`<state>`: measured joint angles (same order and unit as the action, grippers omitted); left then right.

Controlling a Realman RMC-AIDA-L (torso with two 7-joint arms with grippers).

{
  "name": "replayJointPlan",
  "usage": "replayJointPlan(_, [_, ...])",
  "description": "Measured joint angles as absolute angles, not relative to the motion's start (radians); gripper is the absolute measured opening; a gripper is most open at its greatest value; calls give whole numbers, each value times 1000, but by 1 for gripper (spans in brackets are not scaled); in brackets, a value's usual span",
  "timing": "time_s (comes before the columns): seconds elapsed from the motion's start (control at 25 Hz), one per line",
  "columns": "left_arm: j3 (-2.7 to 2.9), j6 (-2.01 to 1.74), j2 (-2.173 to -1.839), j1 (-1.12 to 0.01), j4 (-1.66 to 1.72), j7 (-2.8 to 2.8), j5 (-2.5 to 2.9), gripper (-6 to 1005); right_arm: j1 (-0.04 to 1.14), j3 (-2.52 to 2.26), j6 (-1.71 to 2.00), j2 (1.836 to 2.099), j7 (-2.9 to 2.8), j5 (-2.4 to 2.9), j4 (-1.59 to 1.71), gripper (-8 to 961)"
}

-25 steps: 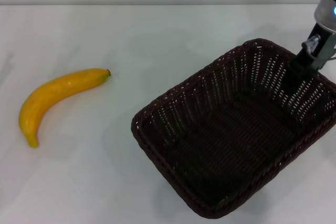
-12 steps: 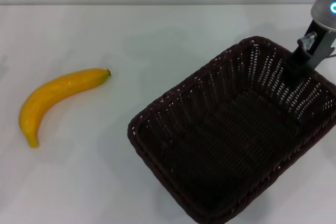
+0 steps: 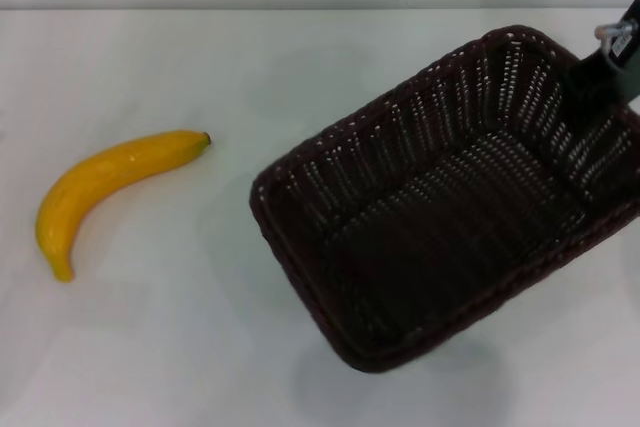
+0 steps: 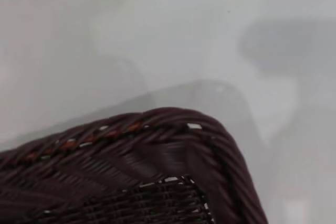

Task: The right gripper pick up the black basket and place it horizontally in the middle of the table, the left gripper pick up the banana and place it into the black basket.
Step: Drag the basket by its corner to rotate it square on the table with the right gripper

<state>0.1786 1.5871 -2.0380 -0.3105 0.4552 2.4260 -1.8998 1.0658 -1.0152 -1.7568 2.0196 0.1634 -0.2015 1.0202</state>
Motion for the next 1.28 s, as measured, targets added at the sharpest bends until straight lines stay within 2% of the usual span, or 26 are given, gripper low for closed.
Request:
replayJointPlan(0.2, [178,1548,-2029,-330,455,2426,-1918,860,964,-987,-1790,2024,5,-336,1118,144])
replayJointPlan(0.36, [177,1521,-2023,-337,456,2421,-1948,860,838,-1050,-1784,2020,-159,-491,1262,137])
replayJointPlan(0.56, [180,1510,-2023,-346,456,2457,-1954,860,771,-1135,-1769,2023,-246,-538,1329,141])
replayJointPlan(0.92, [183,1480,-2007,-352,452,2464,-1954,860,770,-1281,-1730,2019,-281,-581,1317,148])
replayJointPlan(1.28, [183,1475,-2004,-345,451,2464,-1954,859,784,-1288,-1690,2016,-244,-610,1282,155])
